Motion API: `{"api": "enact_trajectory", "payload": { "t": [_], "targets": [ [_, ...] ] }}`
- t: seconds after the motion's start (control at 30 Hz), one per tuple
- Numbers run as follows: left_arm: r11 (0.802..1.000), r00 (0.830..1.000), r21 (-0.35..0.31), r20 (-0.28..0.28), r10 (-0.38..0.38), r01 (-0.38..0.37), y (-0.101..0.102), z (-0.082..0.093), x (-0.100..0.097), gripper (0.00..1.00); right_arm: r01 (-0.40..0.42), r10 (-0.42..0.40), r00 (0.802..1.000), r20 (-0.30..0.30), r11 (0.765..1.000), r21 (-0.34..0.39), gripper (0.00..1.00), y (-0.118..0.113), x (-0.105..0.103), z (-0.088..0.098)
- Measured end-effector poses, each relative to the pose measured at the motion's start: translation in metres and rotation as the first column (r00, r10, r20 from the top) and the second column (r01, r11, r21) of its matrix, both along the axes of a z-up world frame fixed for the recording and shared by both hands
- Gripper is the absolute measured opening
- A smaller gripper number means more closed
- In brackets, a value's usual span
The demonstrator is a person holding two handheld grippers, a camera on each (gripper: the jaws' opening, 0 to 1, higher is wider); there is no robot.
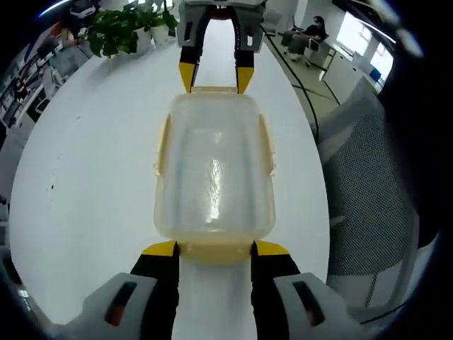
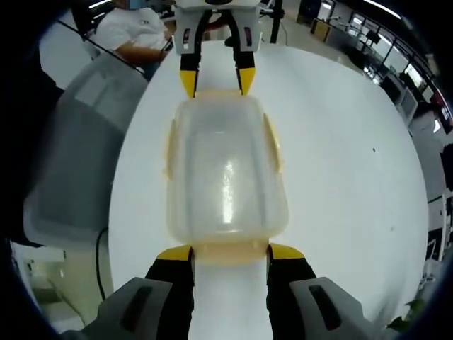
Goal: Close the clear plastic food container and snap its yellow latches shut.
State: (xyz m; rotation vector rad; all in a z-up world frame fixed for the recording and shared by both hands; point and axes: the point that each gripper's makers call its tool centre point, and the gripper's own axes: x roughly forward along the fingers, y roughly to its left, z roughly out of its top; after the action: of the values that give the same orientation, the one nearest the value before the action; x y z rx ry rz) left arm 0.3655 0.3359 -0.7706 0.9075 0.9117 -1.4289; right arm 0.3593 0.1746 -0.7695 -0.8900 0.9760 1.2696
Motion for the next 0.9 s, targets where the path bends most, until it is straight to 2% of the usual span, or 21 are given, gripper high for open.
{"api": "enact_trajectory", "payload": {
  "t": [0.33,0.9],
  "targets": [
    [1.000,1.000,0.014,0.004,0.006,-0.006,-0.004,-0.007,-0.005,0.39,-0.014,0.013,1.000,-0.004,1.000,-0.021,0.39,-0.004,-0.003,-0.012],
    [1.000,1.000,0.030,0.025,0.008,-0.009,0.001,-0.011,-0.004,0.39,-0.007,0.007,1.000,0.010,1.000,0.003,0.39,0.001,-0.003,-0.016]
  ]
}}
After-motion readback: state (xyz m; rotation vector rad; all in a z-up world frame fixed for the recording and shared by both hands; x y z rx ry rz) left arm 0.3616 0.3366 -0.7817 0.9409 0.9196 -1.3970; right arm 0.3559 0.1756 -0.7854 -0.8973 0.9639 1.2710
